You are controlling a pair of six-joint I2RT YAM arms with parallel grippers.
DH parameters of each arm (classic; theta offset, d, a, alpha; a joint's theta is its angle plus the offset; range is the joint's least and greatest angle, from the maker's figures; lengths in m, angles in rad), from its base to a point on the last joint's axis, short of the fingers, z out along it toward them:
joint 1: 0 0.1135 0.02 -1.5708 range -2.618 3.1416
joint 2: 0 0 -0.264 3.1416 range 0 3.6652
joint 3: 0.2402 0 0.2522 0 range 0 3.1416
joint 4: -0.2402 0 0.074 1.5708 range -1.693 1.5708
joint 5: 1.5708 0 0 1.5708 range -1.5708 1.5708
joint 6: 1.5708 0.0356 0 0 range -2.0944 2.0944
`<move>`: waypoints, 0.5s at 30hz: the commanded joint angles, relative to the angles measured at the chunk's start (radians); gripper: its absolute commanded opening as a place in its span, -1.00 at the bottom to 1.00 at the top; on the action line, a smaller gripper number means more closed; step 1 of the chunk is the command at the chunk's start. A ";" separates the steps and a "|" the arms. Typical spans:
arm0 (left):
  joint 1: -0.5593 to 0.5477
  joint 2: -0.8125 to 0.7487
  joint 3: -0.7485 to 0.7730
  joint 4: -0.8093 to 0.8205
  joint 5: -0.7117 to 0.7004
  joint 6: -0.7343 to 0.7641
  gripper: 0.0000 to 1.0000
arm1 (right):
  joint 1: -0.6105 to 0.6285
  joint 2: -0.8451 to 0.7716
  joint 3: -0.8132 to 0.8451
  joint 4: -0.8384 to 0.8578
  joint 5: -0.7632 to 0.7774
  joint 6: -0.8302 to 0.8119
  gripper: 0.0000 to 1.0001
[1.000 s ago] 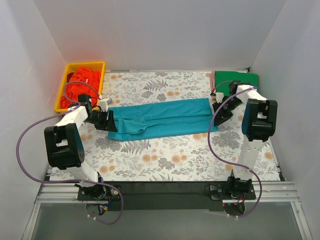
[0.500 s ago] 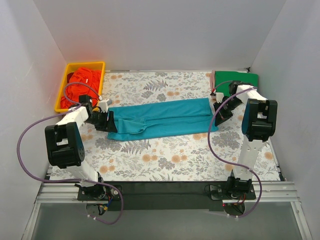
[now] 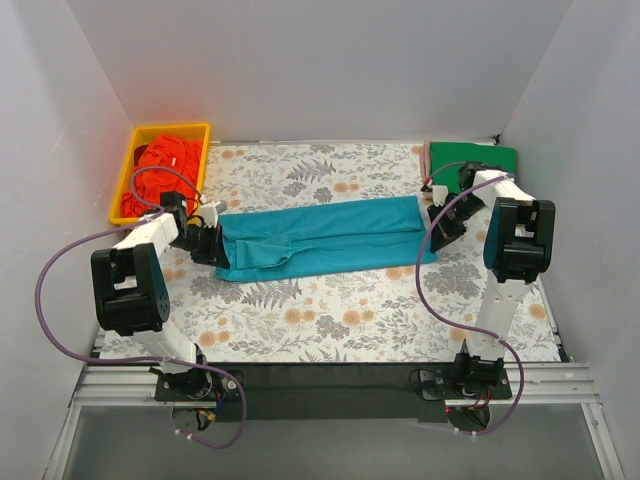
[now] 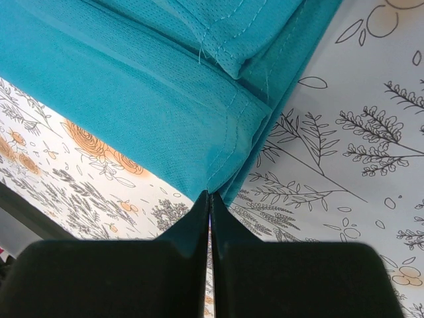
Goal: Fold and stack the t-shirts
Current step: Fold the tshirt
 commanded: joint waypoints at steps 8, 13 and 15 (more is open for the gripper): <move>0.012 -0.095 -0.029 -0.062 -0.082 0.071 -1.00 | -0.043 -0.072 -0.050 -0.030 0.036 -0.057 -0.97; 0.012 -0.096 -0.099 -0.016 -0.106 0.080 -1.00 | -0.043 -0.058 -0.095 -0.013 0.014 -0.066 -0.97; 0.012 -0.081 -0.124 0.013 -0.103 0.068 -1.00 | -0.043 -0.046 -0.098 0.001 0.008 -0.060 -0.97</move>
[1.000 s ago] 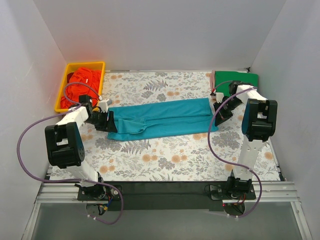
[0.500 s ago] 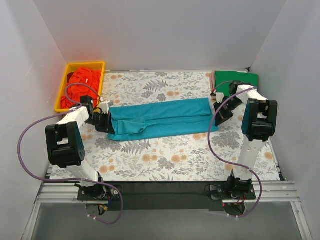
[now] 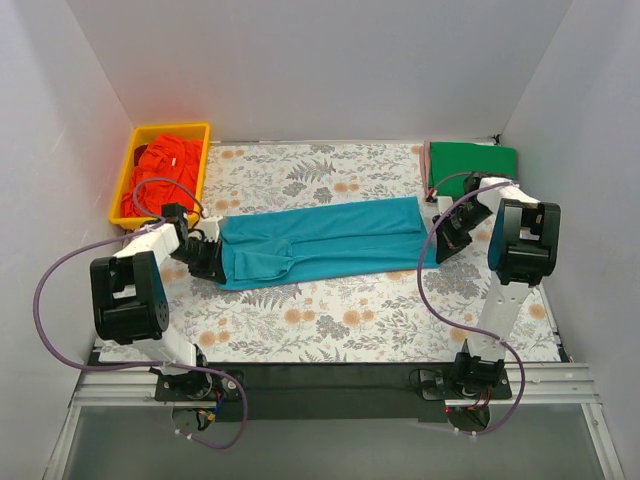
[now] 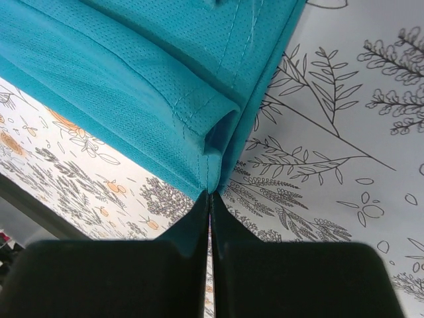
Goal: Fold and stack the t-shirts
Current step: Fold the tshirt
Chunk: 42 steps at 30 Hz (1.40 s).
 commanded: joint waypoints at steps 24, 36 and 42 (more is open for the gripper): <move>-0.028 -0.088 0.036 0.034 0.173 -0.181 -0.16 | 0.124 -0.137 0.108 -0.009 -0.131 0.026 -0.50; -0.122 -0.022 -0.038 0.094 0.018 -0.261 -0.14 | 0.175 -0.148 0.056 0.019 -0.142 0.049 -0.48; -0.134 -0.003 -0.019 0.071 -0.051 -0.282 -0.15 | 0.175 -0.148 0.049 0.020 -0.136 0.045 -0.48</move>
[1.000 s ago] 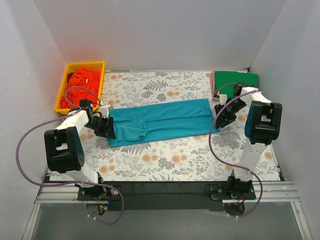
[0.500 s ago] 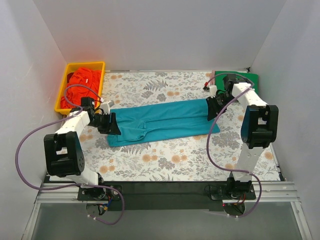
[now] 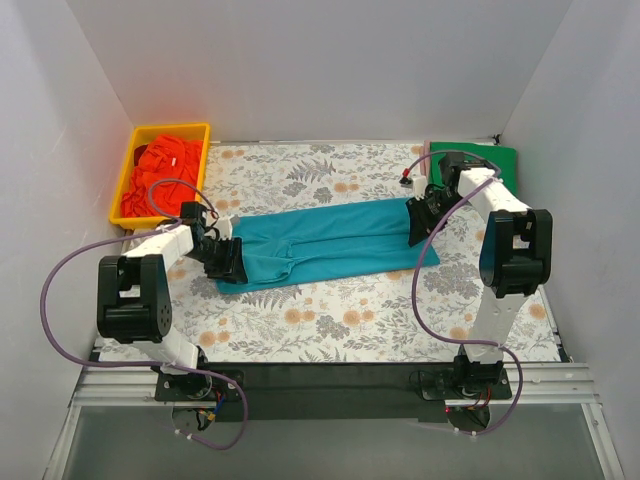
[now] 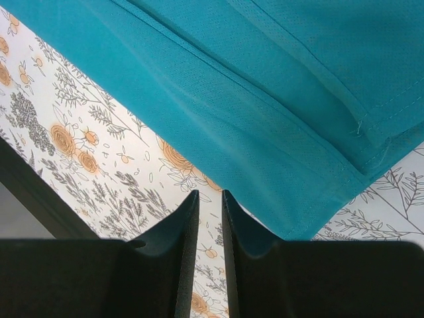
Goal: Fold and stack the t-shirts
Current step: Fold the tshirt
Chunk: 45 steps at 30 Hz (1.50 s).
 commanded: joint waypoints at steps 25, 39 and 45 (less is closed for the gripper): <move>-0.059 0.081 0.273 0.027 0.098 -0.101 -1.00 | -0.002 -0.008 -0.057 0.024 0.008 -0.017 -0.49; -0.059 0.229 0.382 0.281 0.145 -0.225 -1.00 | -0.002 -0.009 -0.092 0.027 0.028 -0.032 -0.48; -0.059 0.166 0.300 0.367 0.068 -0.245 -1.00 | -0.001 -0.009 -0.097 0.035 0.034 -0.035 -0.49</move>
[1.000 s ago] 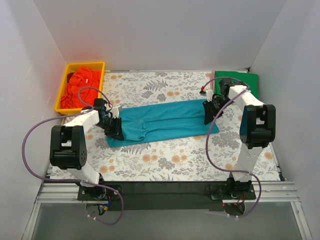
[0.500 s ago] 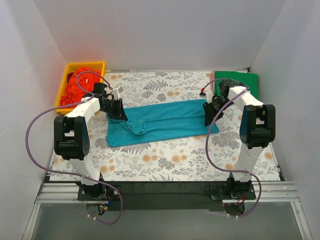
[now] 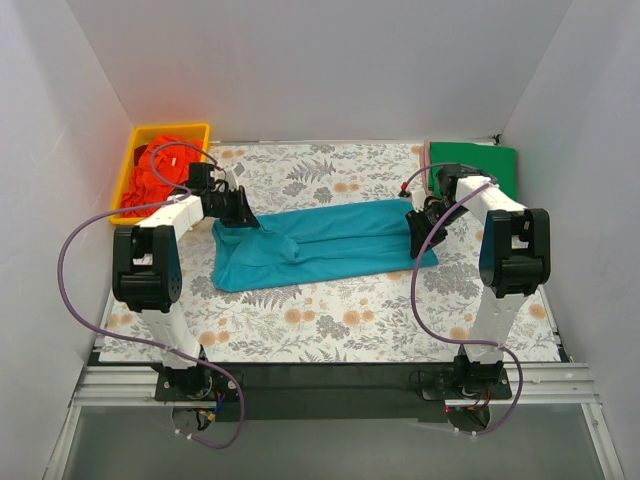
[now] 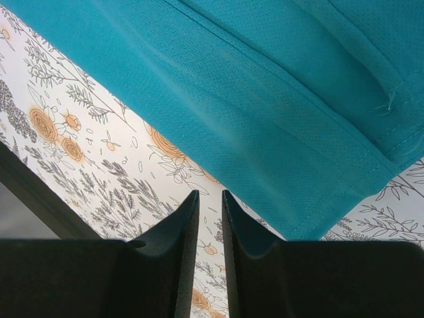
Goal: Fold and stack the t-shirts
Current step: Fold the tshirt
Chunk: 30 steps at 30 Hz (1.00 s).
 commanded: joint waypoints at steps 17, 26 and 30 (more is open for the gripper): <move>-0.018 -0.283 -0.198 -0.014 -0.053 -0.020 -0.06 | 0.017 0.054 0.110 0.031 -0.005 0.000 -0.46; -0.065 -0.191 -0.220 -0.175 -0.059 0.014 0.08 | 0.062 0.148 0.047 0.086 0.065 0.002 -0.49; -0.076 -0.105 -0.226 -0.154 -0.170 -0.009 -0.13 | 0.080 0.116 -0.046 0.111 0.083 0.000 -0.52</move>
